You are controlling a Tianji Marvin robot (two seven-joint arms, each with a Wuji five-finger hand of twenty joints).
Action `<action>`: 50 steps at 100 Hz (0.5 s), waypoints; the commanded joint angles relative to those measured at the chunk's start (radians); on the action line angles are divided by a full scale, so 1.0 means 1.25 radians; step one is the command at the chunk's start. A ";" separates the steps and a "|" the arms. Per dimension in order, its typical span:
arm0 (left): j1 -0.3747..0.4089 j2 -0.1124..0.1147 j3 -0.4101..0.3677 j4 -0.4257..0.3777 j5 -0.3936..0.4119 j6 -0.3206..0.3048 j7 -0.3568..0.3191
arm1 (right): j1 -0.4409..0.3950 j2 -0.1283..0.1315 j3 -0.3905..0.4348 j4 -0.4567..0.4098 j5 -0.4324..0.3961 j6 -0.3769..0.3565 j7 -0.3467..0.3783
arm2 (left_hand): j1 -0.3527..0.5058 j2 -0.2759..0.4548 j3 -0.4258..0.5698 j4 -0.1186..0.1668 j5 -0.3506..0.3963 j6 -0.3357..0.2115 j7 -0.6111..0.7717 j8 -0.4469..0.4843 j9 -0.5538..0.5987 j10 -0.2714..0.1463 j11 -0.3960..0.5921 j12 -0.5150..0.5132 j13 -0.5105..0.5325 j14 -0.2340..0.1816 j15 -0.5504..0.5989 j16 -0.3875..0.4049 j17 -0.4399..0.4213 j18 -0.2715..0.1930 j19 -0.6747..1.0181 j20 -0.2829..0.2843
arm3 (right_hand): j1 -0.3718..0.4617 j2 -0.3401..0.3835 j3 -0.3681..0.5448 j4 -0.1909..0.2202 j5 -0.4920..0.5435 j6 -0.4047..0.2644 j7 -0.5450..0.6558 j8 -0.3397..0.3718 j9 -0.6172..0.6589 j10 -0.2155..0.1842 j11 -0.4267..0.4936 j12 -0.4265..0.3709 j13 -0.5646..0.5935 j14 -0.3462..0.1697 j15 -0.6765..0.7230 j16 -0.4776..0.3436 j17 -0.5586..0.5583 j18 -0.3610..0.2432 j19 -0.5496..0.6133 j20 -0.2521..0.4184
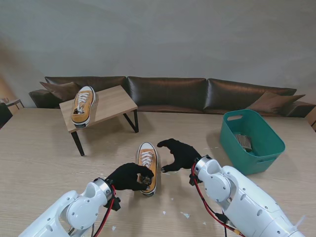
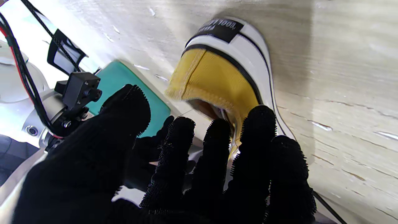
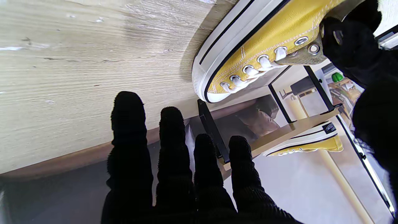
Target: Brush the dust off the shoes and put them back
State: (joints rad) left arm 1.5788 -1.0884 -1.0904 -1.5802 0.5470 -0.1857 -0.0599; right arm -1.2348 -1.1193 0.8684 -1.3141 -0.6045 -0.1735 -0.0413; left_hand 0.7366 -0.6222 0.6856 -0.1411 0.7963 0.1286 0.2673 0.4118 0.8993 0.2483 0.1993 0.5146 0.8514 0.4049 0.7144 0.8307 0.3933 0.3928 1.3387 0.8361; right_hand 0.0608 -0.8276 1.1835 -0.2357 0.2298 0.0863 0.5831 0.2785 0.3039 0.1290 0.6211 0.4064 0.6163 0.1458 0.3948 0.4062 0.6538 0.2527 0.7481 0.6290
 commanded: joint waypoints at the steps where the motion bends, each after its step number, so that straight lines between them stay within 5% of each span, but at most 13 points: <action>1: 0.008 0.001 -0.011 -0.017 -0.006 -0.002 -0.009 | -0.010 -0.004 0.002 -0.007 0.002 0.002 0.008 | -0.026 0.036 -0.036 0.024 -0.008 -0.027 -0.013 -0.007 -0.025 0.000 -0.018 -0.023 -0.045 0.031 -0.062 -0.038 -0.040 0.011 -0.043 0.000 | 0.008 0.026 -0.026 0.003 0.017 -0.019 0.005 -0.011 0.021 -0.023 -0.012 -0.012 0.018 0.005 0.009 0.006 -0.357 -0.004 0.023 -0.010; 24: 0.047 -0.008 -0.068 -0.050 -0.002 -0.011 0.035 | -0.047 -0.006 0.014 -0.056 0.010 0.040 0.003 | -0.021 0.093 -0.098 0.036 -0.010 -0.011 -0.021 -0.008 -0.036 0.000 -0.030 -0.065 -0.131 0.036 -0.230 -0.160 -0.121 0.022 -0.212 -0.062 | 0.071 0.107 -0.124 0.024 0.086 -0.063 0.016 -0.005 0.119 -0.024 -0.012 0.001 0.071 0.022 0.041 0.031 -0.328 0.011 0.066 0.003; 50: 0.114 -0.018 -0.153 -0.069 0.012 -0.028 0.098 | -0.119 0.003 0.016 -0.168 -0.043 0.109 0.004 | -0.005 0.104 -0.120 0.040 -0.017 0.000 -0.030 -0.008 -0.068 0.002 -0.046 -0.087 -0.212 0.024 -0.330 -0.233 -0.197 0.017 -0.394 -0.120 | 0.110 0.106 -0.163 0.049 0.208 -0.120 0.016 0.049 0.227 -0.036 0.034 0.077 0.158 0.023 0.159 0.103 -0.277 0.018 0.163 0.036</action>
State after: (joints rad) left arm 1.7010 -1.1104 -1.2689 -1.6640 0.5520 -0.2159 0.0595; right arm -1.3592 -1.1170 0.9016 -1.4892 -0.6628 -0.0429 -0.0683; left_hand 0.7264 -0.5276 0.5548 -0.1257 0.7903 0.1290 0.2425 0.4101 0.8417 0.2593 0.1522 0.4201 0.6335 0.4300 0.3259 0.5547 0.1737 0.4075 0.8881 0.7009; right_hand 0.1758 -0.7044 1.0107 -0.2044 0.4661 -0.0299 0.6044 0.3067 0.5648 0.1174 0.6478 0.4691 0.7858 0.1730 0.5562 0.5092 0.6630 0.2617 0.8956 0.6475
